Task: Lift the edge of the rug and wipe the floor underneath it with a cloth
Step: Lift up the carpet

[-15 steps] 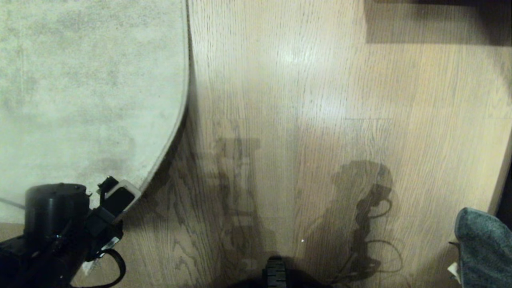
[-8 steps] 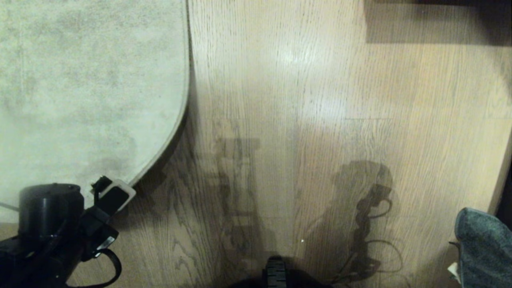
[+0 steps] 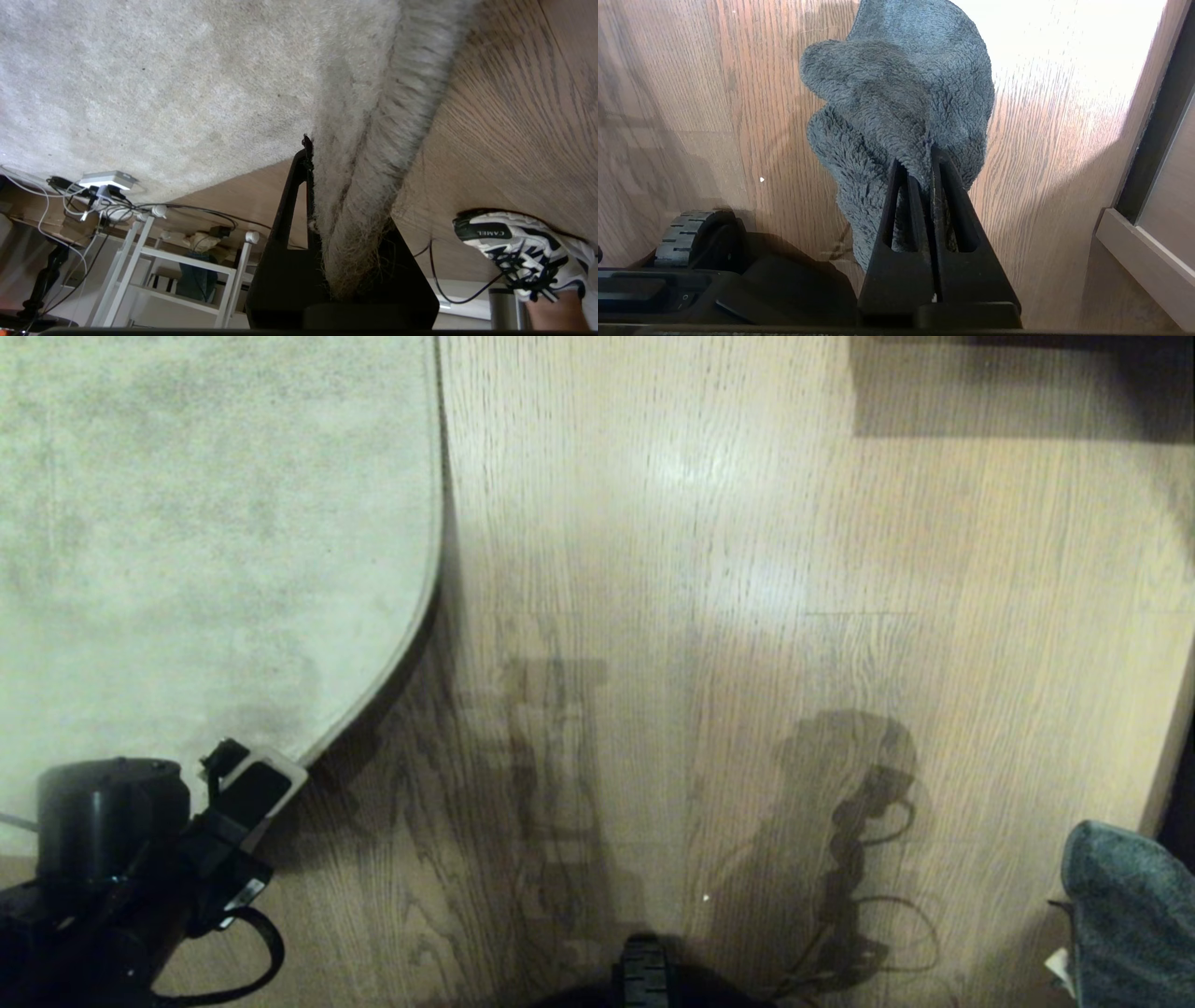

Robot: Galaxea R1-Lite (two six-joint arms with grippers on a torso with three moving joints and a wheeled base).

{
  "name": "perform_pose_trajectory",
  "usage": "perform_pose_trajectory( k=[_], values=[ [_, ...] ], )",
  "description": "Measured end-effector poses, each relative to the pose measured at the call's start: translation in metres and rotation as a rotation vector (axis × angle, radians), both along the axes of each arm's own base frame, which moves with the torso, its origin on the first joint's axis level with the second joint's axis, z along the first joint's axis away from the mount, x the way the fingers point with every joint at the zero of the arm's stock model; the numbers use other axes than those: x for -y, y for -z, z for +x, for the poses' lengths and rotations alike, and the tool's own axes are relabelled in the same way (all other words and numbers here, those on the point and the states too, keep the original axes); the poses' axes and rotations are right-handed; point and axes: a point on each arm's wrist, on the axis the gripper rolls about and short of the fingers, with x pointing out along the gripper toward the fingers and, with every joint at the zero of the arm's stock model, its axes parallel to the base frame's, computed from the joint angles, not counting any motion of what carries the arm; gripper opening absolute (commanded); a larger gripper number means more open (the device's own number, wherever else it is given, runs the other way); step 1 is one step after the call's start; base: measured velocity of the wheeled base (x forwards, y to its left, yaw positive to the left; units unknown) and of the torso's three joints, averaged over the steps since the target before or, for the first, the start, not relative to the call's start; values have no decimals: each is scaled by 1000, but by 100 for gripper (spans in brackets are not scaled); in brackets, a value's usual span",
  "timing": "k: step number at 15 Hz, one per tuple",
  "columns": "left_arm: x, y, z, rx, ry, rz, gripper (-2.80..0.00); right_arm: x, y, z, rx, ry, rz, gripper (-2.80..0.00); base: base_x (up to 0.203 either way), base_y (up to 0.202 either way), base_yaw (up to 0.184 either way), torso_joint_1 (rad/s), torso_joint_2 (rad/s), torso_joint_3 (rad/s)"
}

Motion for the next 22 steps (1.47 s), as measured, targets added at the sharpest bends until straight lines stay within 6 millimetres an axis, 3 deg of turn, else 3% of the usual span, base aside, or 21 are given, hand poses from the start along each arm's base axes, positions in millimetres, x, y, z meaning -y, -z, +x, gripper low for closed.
perform_pose_trajectory(
  k=[12,22],
  values=[
    [-18,-23,17,96,-32,-38,-280,0,0,0,0,0,0,-280,0,0,0,0,0,0],
    [-27,-32,12,141,-69,-43,-280,0,0,0,0,0,0,-280,0,0,0,0,0,0]
  ],
)
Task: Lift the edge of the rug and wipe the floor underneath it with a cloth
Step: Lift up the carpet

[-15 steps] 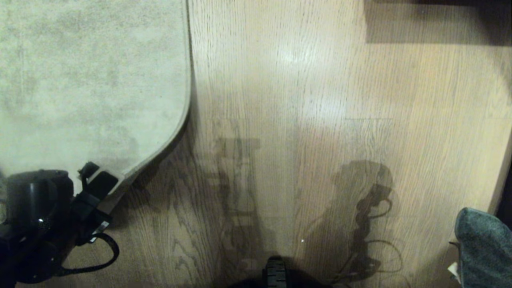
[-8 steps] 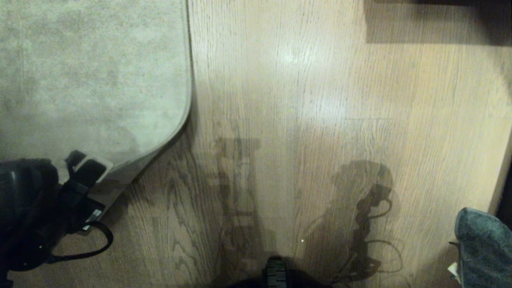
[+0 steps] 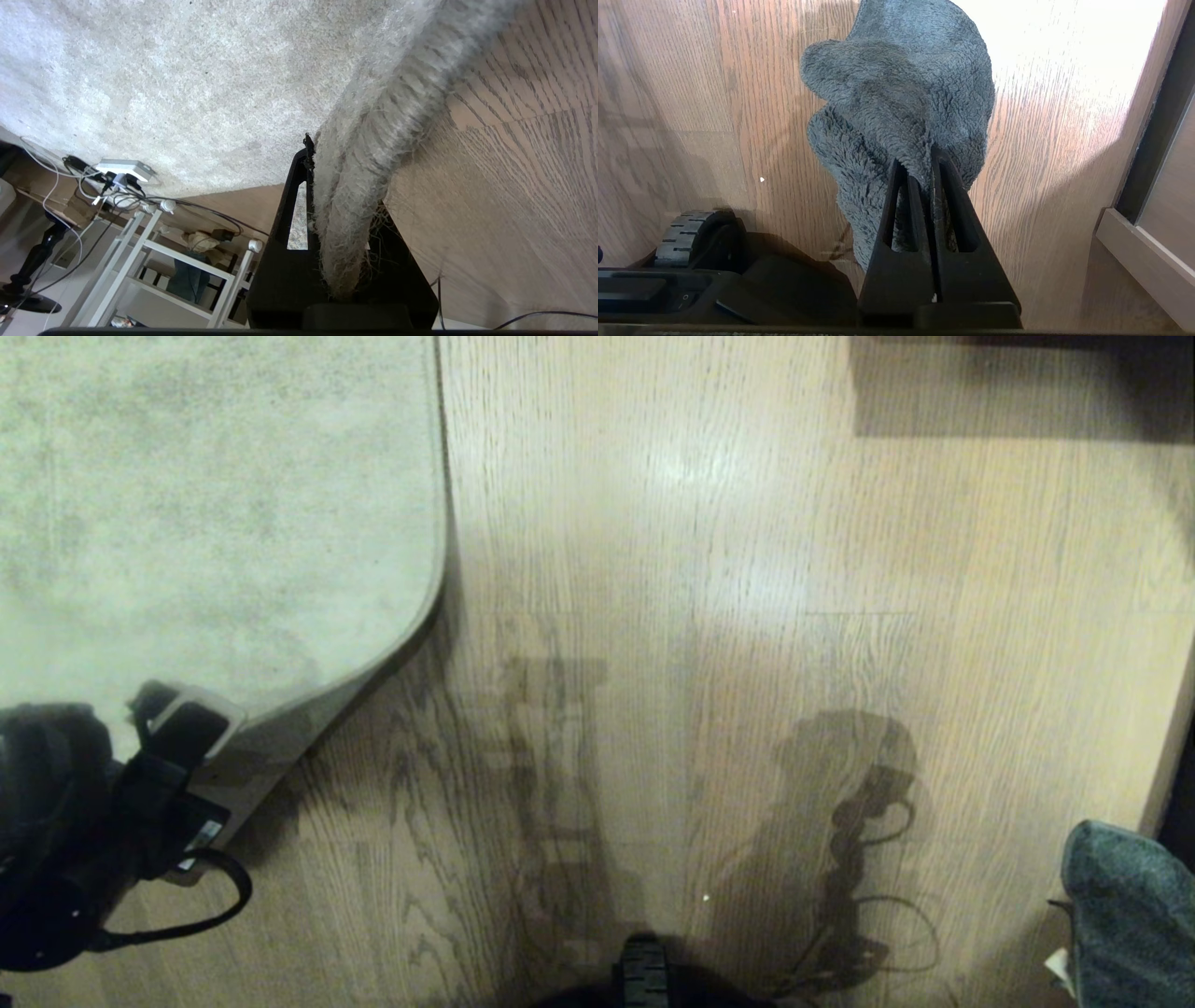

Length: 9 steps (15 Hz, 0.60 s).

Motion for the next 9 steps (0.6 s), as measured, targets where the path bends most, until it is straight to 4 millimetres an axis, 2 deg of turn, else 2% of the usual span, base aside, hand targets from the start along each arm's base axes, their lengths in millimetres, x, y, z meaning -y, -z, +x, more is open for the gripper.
perform_pose_trajectory(
  k=[9],
  values=[
    [0,-3,-5,12,-2,-3,-280,0,0,0,0,0,0,-280,0,0,0,0,0,0]
  ],
)
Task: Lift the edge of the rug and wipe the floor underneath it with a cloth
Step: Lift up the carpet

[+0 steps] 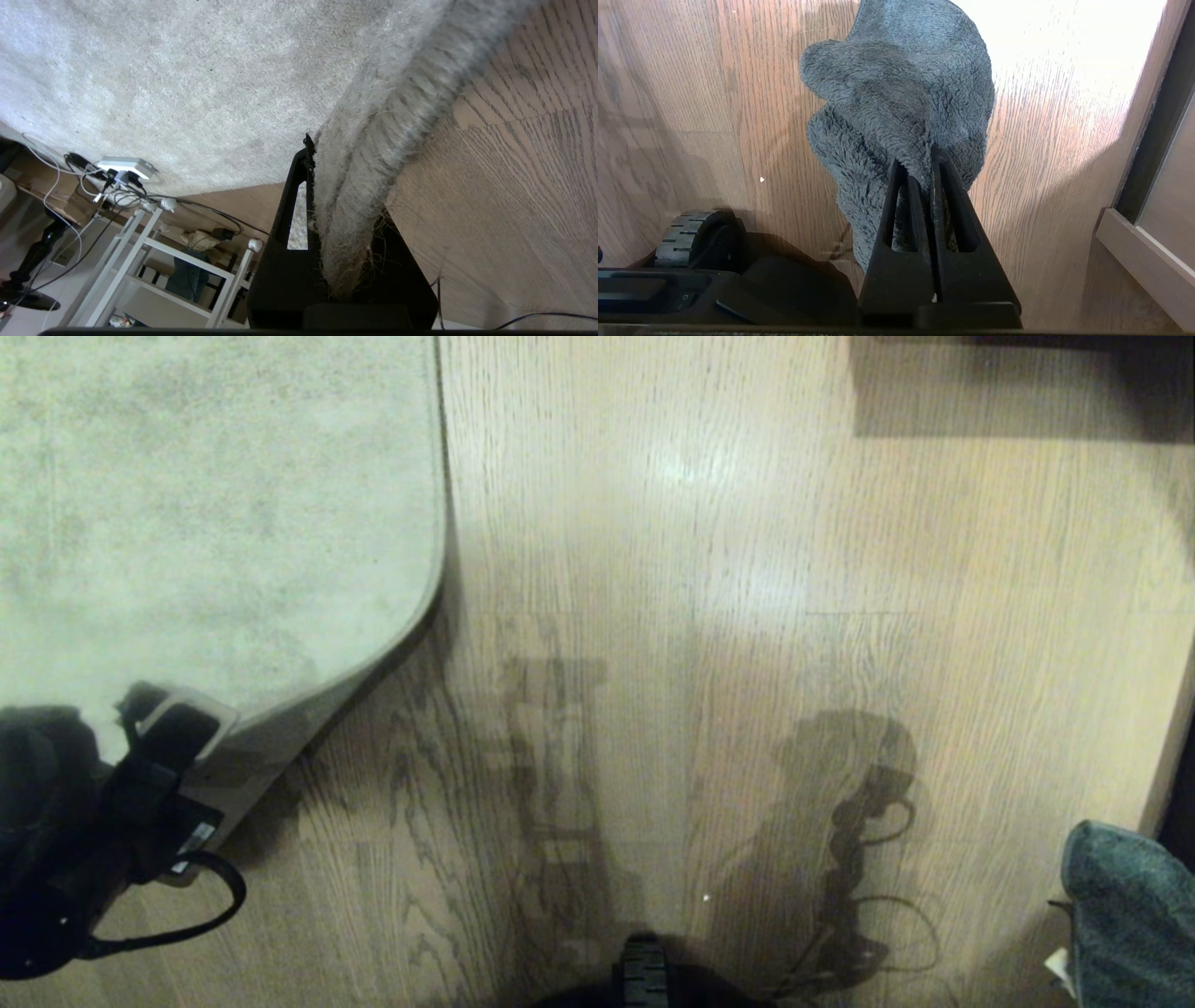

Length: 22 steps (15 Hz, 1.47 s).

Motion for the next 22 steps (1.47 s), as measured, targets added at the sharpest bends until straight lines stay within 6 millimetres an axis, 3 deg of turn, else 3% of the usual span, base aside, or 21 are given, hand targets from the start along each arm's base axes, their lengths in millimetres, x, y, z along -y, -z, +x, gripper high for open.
perform_pose_trajectory(
  k=[22],
  values=[
    [-15,-3,0,17,-13,-26,-280,0,0,0,0,-1,0,-280,0,0,0,0,0,0]
  ],
)
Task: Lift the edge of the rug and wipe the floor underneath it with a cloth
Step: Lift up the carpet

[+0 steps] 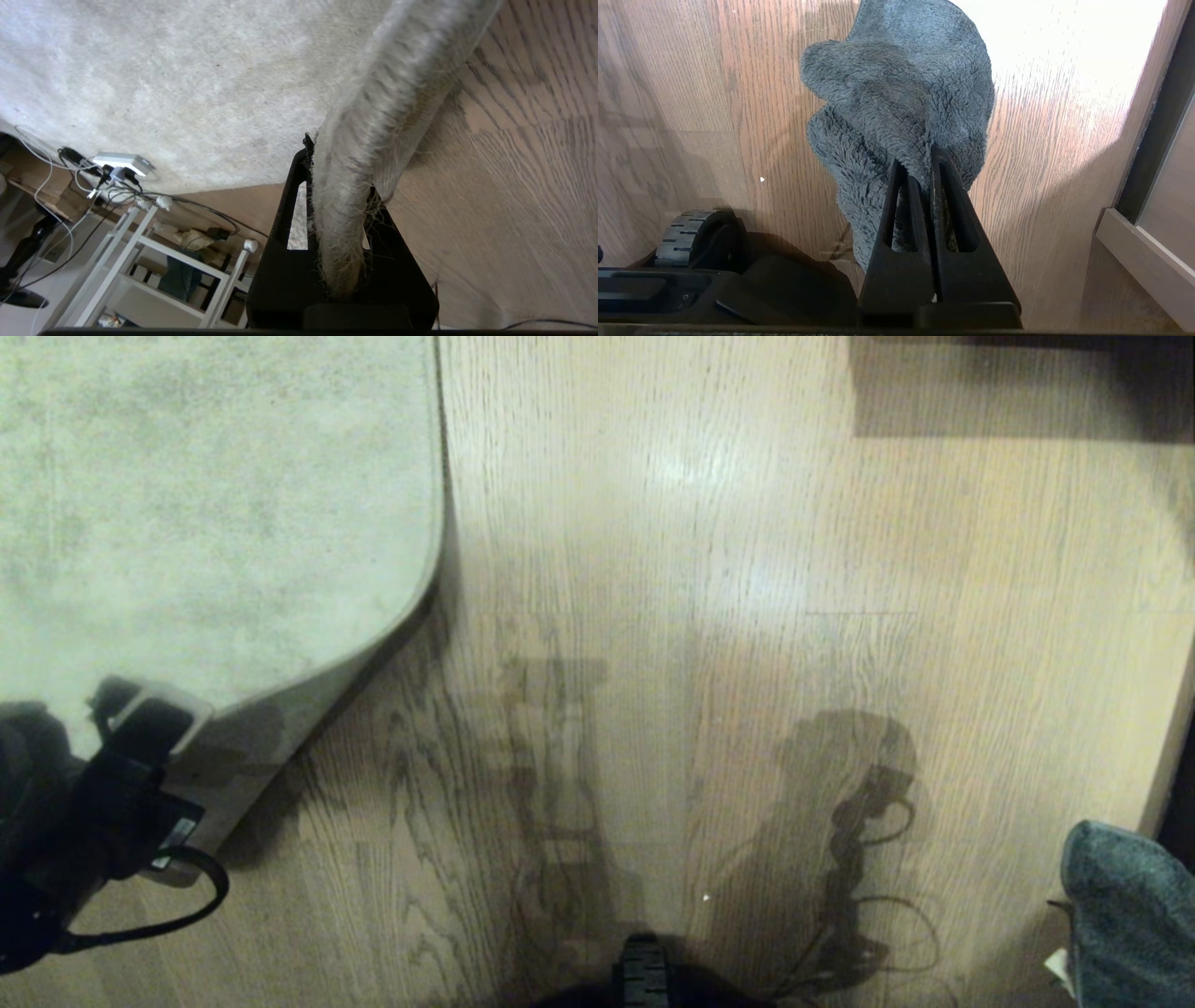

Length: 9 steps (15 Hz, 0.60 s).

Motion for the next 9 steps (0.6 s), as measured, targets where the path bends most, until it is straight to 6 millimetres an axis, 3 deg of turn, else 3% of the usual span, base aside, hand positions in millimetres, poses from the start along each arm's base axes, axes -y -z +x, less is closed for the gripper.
perform_pose_trajectory(
  k=[9],
  values=[
    [-10,-31,15,123,23,-10,-280,0,0,0,0,1,0,-280,0,0,0,0,0,0]
  ],
)
